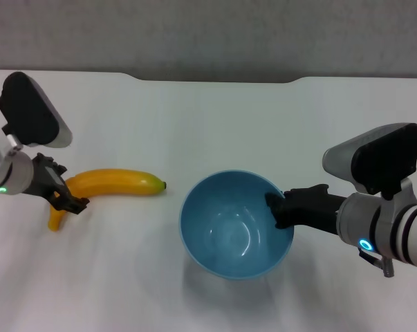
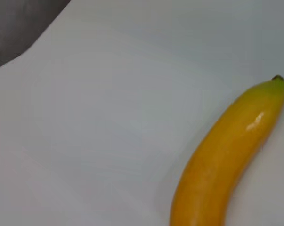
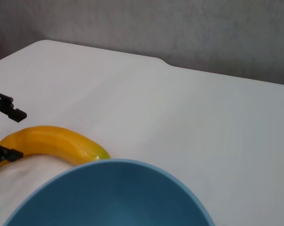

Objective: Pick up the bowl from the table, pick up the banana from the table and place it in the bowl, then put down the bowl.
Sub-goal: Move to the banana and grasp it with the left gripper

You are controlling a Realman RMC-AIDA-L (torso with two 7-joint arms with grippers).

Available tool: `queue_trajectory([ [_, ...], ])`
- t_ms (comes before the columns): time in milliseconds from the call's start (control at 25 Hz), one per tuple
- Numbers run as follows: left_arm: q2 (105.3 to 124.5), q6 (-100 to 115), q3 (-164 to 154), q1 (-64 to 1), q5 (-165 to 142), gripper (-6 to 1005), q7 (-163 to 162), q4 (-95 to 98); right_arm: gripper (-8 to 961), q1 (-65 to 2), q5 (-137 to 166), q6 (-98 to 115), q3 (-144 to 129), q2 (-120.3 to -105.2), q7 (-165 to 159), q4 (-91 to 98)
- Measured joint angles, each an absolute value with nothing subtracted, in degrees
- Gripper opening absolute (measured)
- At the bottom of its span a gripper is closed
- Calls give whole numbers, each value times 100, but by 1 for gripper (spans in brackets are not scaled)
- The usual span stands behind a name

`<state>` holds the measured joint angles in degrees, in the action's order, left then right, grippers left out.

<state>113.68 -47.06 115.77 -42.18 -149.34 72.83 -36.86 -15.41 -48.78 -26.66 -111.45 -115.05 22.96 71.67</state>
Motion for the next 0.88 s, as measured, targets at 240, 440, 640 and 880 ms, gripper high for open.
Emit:
queue_trajectory([
  [240,11529,-4421,11581,-4181,-14905,863,7145,-3660,45,-1537,-4877,-2665,-11148,-11505,2293,7179],
  [440,11621,-4185,11584,-4177,-14893,862,7068,-3625,46,-1538,-4877,-2667,-11170,-11504,2293,7245],
  [640,11621,-4063,11632,-4175,-14889,862,7018,-3567,46,-1538,-4859,-2668,-11213,-11505,2288,7311],
  [880,11513,-3859,11667,-4361,-14882,861,6992,-3108,47,-1538,-4855,-2670,-11221,-11505,2293,7374],
])
